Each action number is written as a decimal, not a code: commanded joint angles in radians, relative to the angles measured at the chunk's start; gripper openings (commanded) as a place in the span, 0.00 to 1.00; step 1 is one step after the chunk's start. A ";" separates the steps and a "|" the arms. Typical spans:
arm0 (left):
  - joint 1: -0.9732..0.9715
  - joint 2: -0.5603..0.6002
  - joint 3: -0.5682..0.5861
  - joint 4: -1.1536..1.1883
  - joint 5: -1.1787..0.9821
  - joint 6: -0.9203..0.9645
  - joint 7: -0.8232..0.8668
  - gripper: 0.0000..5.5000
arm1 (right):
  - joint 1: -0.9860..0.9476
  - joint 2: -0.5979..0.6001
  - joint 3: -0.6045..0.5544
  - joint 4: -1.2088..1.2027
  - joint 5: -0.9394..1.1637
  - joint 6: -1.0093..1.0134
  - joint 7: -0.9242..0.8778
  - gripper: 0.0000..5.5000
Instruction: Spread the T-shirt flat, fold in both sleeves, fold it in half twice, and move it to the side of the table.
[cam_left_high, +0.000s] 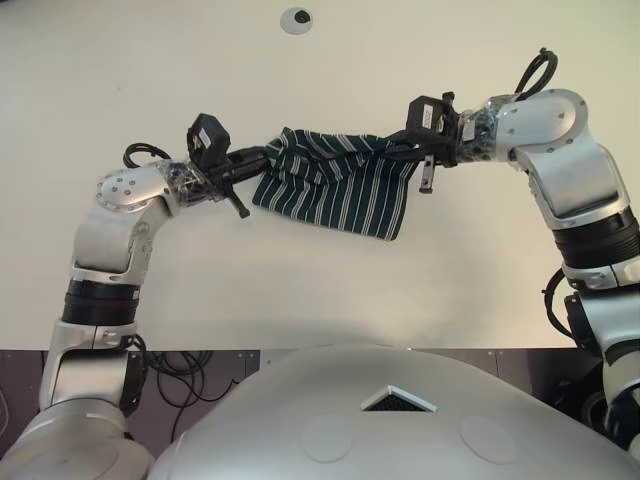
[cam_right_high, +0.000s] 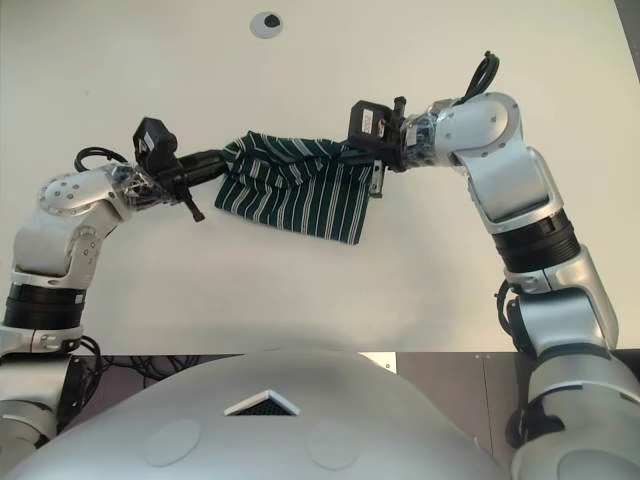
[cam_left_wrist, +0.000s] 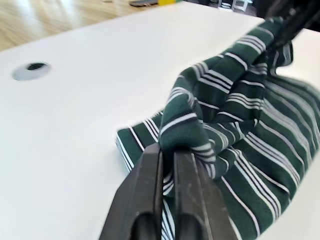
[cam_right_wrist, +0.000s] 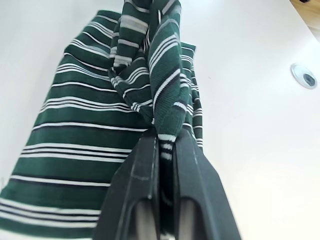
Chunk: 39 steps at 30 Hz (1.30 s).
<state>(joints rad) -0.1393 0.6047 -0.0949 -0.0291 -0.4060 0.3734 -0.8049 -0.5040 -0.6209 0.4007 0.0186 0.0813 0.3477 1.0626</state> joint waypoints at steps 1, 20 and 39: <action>-0.111 -0.081 -0.019 0.100 0.043 0.032 0.048 0.01 | -0.061 0.053 0.000 0.140 -0.039 -0.034 -0.025 0.01; -0.427 -0.329 0.299 0.686 -0.019 -0.024 0.306 0.19 | -0.089 0.208 -0.201 0.593 -0.033 0.042 -0.251 0.21; -0.132 -0.419 0.222 0.277 0.007 -0.234 0.206 0.19 | 0.137 0.302 -0.412 0.063 0.229 0.070 -0.325 0.34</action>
<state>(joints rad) -0.2787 0.1931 0.1122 0.2682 -0.3950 0.1780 -0.6029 -0.4296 -0.3615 -0.0887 0.1453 0.3392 0.4470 0.7355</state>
